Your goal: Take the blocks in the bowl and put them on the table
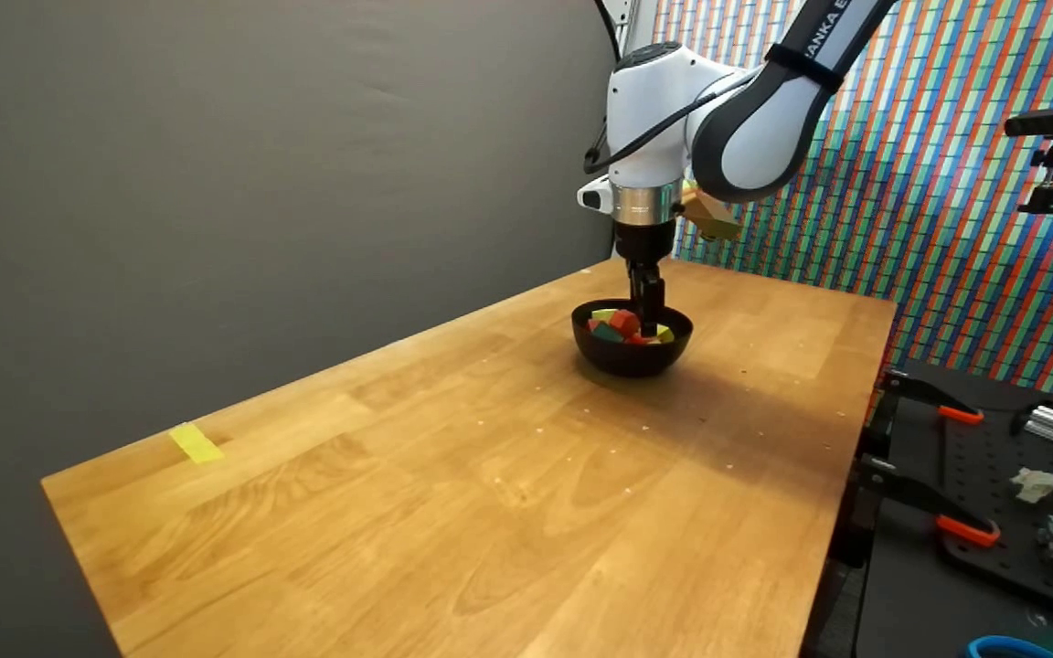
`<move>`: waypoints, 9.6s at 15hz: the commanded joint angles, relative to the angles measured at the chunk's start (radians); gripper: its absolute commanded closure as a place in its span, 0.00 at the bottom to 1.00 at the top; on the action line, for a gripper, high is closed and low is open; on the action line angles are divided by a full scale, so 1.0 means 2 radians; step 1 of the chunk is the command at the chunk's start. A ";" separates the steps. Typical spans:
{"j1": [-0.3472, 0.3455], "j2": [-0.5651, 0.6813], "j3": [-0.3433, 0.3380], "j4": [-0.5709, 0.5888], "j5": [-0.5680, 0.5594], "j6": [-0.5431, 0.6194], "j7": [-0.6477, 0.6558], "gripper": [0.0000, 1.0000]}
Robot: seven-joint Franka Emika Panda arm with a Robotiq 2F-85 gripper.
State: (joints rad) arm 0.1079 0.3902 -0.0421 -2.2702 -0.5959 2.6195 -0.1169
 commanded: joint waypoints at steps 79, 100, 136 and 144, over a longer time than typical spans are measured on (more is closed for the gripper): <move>-0.060 0.008 0.064 0.050 0.248 -0.082 -0.171 0.00; -0.029 0.026 0.032 0.038 0.124 -0.052 -0.065 0.59; 0.024 0.010 0.138 0.087 0.251 -0.194 -0.264 0.00; -0.057 -0.035 0.058 0.054 0.230 -0.171 -0.216 0.00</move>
State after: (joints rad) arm 0.0441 0.3723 0.0938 -2.1169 -0.1444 2.2533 -0.5687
